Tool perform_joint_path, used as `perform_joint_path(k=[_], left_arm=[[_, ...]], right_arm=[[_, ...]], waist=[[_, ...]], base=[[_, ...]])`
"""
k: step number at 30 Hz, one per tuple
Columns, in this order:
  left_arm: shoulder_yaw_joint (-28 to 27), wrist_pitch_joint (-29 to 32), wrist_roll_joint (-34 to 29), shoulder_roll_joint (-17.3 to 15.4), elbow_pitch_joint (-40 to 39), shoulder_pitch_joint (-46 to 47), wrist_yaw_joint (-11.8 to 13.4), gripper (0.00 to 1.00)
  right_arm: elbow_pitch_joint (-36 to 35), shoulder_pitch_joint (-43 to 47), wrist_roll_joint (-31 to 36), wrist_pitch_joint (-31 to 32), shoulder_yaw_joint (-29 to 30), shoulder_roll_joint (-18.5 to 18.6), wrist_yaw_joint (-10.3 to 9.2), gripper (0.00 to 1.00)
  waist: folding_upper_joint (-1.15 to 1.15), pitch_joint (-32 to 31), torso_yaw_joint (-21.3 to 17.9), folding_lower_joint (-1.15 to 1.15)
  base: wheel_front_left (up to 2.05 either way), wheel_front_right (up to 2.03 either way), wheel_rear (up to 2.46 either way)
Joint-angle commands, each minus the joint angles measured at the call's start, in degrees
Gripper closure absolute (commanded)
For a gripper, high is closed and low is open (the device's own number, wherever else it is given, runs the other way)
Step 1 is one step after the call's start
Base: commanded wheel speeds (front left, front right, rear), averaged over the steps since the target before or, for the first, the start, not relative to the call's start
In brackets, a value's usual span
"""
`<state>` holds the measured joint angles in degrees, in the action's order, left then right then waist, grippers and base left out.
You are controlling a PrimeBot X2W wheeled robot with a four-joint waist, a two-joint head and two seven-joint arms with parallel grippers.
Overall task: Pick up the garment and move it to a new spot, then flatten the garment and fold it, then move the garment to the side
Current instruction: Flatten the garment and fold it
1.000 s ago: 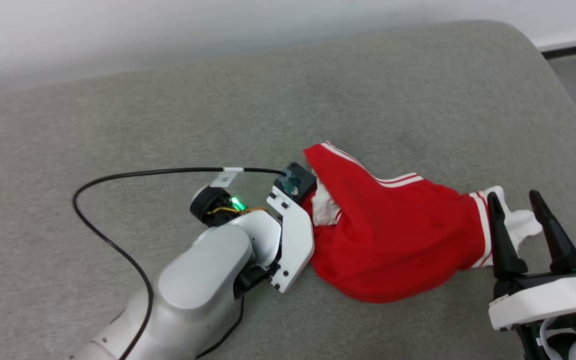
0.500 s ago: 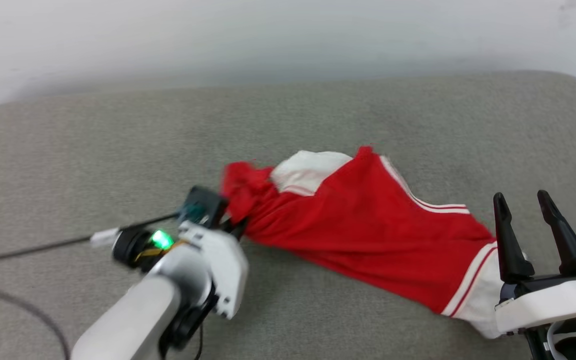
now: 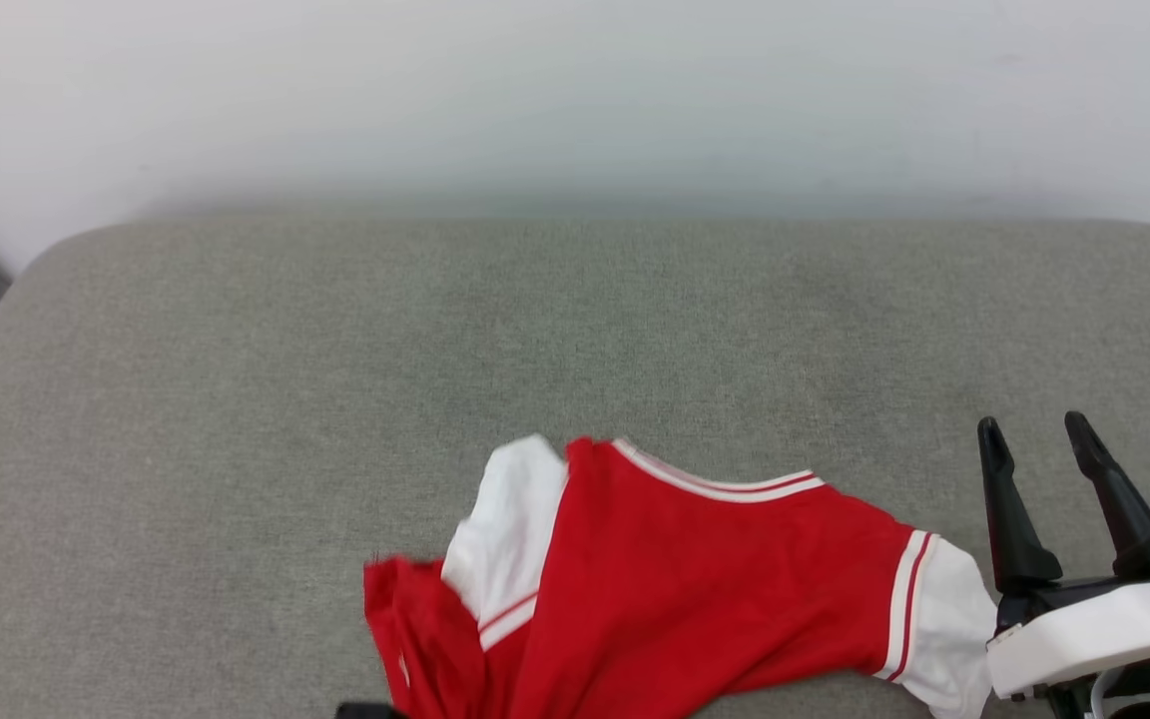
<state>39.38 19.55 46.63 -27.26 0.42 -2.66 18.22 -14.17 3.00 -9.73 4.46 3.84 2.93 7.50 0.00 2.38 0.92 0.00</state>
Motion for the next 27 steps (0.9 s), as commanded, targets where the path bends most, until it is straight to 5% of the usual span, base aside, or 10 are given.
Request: perform_joint_path(k=[1,2,3,16,20,27], left_arm=[[0.5,0.7,0.9,0.4,-0.1,-1.6,0.0,1.00],[0.7,0.8,1.3,0.6,-0.4,-2.1,-0.2,0.68],[0.7,0.1,0.9,0.7,-0.8,-2.1,-0.3,0.00],[-3.7,-13.9,-10.4,-0.3,-5.2,10.0,0.5,0.00],[-3.6,-11.4,-11.3,-1.7,-3.6,16.2,-2.2,0.00],[-1.9,-1.2,-8.8,-3.7,3.2,28.3,-10.6,0.00]], right_arm=[[-0.3,1.0,0.3,0.3,-0.1,-0.1,-0.02,0.00],[-0.5,1.0,0.3,0.5,-0.1,-0.1,-0.02,0.00],[-0.7,1.2,0.4,0.6,0.0,-0.1,-0.02,0.00],[-1.8,1.9,-0.1,1.8,-0.4,-0.1,-0.02,0.00],[-2.0,1.0,-0.2,2.0,-0.6,-0.1,-0.02,0.00],[-1.7,-1.6,-0.2,1.2,-1.5,-0.1,-0.02,0.00]], waist=[[0.00,-1.0,0.1,0.00],[0.00,-1.3,0.1,0.00],[0.00,-1.5,0.1,0.00],[0.00,-2.1,-0.8,0.00],[0.00,-0.3,-1.8,0.00],[0.00,5.7,-4.4,0.00]], base=[[0.00,0.00,0.00],[0.00,0.00,0.00],[0.00,0.00,0.00],[0.00,0.00,0.00],[0.00,0.00,0.00],[0.00,0.00,0.00]])
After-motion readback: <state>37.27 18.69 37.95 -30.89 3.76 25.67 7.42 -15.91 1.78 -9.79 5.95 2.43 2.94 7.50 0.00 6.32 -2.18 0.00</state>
